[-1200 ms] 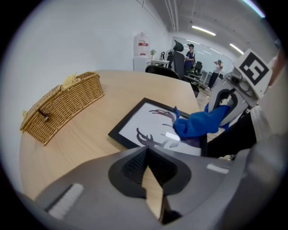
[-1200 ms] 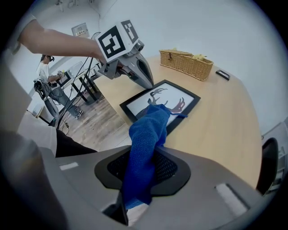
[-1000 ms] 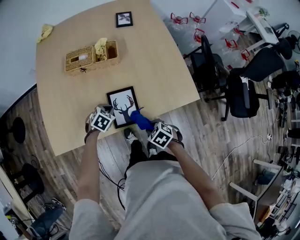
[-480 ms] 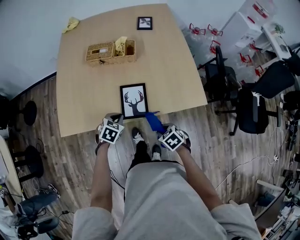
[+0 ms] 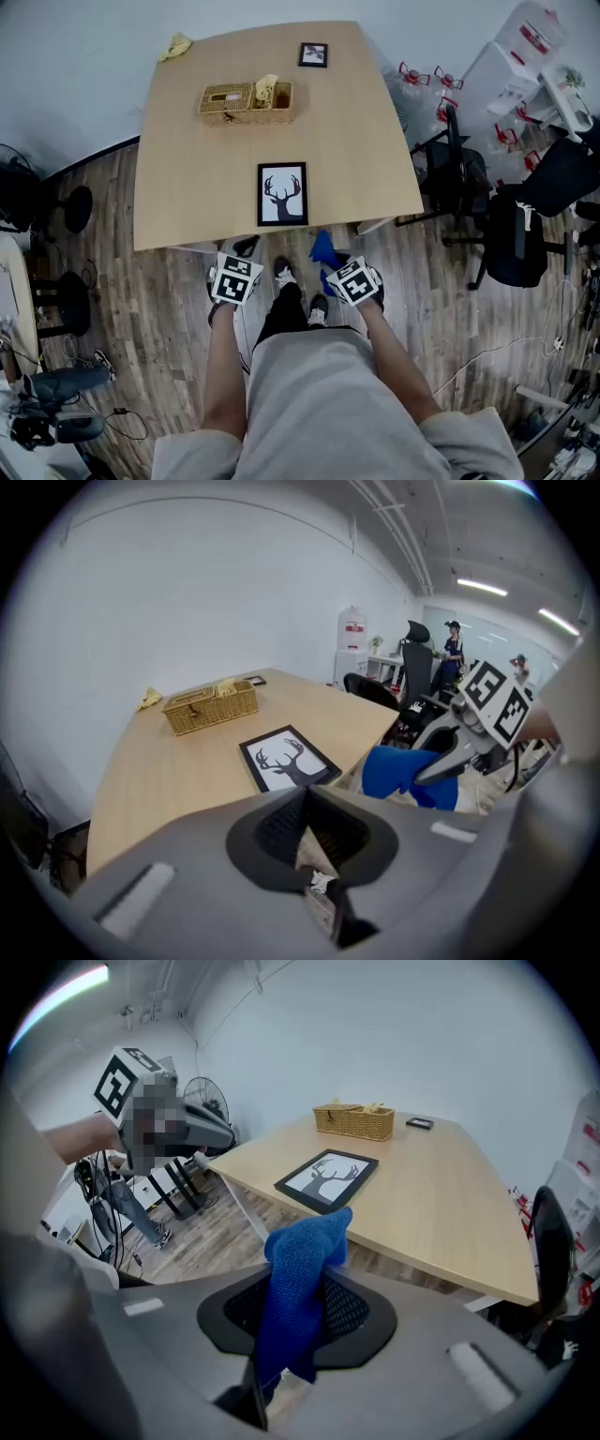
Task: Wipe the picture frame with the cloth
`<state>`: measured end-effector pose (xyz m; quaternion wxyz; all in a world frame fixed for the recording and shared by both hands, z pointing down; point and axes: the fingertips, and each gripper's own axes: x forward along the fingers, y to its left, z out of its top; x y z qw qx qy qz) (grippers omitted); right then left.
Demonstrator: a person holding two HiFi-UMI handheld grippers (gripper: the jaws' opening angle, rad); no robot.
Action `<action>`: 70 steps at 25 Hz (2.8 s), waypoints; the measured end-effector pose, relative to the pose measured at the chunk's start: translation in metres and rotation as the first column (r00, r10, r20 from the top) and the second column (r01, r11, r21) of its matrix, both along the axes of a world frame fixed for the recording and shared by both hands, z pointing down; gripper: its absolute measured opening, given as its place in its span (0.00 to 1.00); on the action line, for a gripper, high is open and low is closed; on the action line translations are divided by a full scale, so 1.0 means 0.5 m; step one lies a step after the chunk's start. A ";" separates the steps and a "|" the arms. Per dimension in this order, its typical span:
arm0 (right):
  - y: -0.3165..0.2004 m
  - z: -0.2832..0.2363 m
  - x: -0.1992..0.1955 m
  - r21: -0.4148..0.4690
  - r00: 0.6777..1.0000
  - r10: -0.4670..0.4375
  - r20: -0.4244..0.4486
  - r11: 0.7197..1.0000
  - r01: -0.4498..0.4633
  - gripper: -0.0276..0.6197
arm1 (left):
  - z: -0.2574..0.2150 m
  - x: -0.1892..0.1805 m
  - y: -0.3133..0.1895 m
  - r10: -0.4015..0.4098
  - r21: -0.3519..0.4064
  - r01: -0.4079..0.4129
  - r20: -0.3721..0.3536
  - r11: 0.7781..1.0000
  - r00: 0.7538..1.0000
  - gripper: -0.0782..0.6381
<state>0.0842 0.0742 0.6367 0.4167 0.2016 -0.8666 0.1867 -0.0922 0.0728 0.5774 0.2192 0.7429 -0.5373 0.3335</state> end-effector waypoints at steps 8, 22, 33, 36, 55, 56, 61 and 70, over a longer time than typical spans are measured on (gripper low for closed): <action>0.035 -0.028 -0.041 -0.026 0.983 0.036 0.177 0.999 -0.032 0.19 | -0.018 0.026 0.088 -0.137 0.054 0.150 -0.200 0.987 0.970 0.18; 0.012 -0.089 -0.054 0.058 0.950 0.062 0.307 0.995 -0.083 0.19 | -0.040 0.004 0.120 -0.191 0.095 0.220 -0.246 0.971 0.950 0.18; 0.001 -0.099 -0.039 0.061 0.942 0.089 0.324 0.992 -0.115 0.19 | -0.047 0.018 0.126 -0.176 0.109 0.208 -0.244 0.972 0.954 0.18; 0.001 -0.100 -0.036 0.062 0.941 0.088 0.326 0.992 -0.114 0.19 | -0.048 0.021 0.126 -0.181 0.111 0.214 -0.249 0.971 0.952 0.18; 0.008 -0.113 -0.024 0.069 0.934 0.100 0.342 0.989 -0.131 0.20 | -0.050 0.031 0.137 -0.175 0.122 0.207 -0.231 0.971 0.957 0.18; 0.009 -0.114 -0.023 0.075 0.935 0.097 0.342 0.989 -0.130 0.19 | -0.053 0.029 0.137 -0.178 0.129 0.211 -0.230 0.969 0.957 0.18; 0.001 -0.117 -0.018 0.114 0.937 0.094 0.338 0.984 -0.140 0.19 | -0.049 0.021 0.141 -0.192 0.129 0.225 -0.231 0.966 0.954 0.18; 0.002 -0.120 -0.020 0.108 0.936 0.094 0.339 0.984 -0.138 0.19 | -0.048 0.026 0.140 -0.182 0.125 0.214 -0.226 0.969 0.957 0.18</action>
